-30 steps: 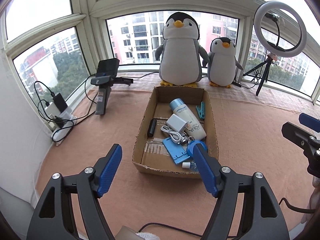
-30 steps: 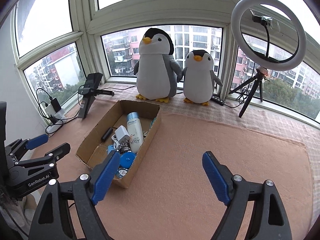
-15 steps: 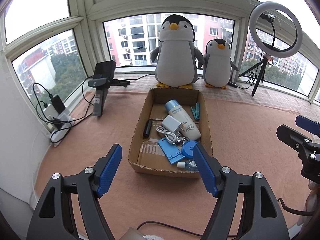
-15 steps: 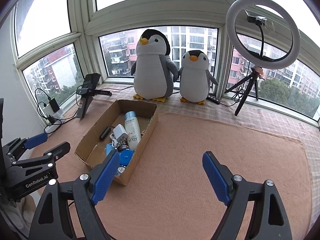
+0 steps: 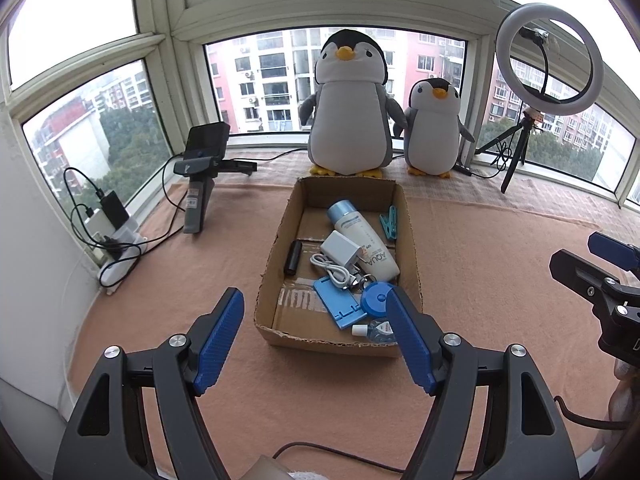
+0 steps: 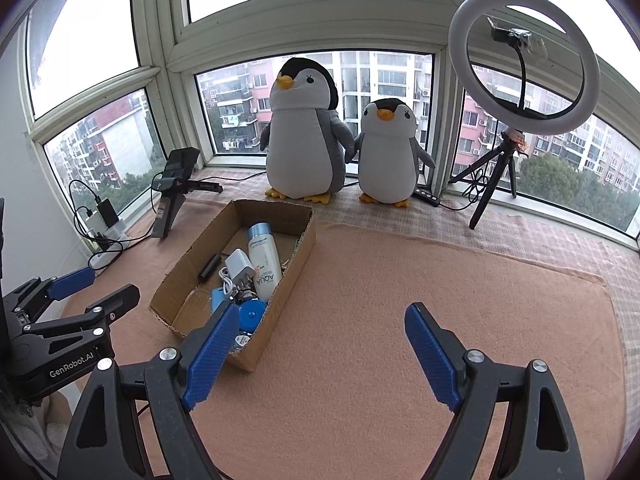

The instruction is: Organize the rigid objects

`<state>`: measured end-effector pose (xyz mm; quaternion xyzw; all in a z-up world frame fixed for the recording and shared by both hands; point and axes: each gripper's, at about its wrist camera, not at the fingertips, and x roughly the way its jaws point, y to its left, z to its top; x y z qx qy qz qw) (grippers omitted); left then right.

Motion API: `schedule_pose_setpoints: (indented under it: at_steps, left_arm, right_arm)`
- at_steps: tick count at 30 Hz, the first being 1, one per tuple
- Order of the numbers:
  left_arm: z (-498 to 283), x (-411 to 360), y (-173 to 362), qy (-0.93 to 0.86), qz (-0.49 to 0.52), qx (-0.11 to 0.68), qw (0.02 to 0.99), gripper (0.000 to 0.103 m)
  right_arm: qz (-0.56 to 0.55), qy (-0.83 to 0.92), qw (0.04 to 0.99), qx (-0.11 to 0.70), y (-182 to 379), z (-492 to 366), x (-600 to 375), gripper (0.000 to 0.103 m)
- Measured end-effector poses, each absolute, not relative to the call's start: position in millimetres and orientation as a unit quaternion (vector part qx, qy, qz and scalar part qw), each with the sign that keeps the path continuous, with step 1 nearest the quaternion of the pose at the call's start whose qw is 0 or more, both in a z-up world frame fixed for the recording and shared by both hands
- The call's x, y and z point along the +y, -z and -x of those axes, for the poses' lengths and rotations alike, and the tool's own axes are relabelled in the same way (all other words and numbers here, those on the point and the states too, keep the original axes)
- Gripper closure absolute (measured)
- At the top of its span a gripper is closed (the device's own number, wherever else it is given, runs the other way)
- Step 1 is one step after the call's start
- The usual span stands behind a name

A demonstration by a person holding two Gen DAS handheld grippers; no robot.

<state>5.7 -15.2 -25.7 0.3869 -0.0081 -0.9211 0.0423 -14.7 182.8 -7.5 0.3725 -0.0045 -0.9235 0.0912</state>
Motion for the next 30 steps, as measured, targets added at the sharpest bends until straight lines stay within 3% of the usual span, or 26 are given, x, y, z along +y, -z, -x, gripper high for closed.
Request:
schedule_pose_setpoints:
  at_steps: [30]
  left_arm:
    - [-6.2,-14.7,25.6,0.921,-0.387,-0.004,0.035,0.029]
  right_arm:
    - [-0.377,0.922,0.084,-0.005,9.5,17.1,185.8,0.021]
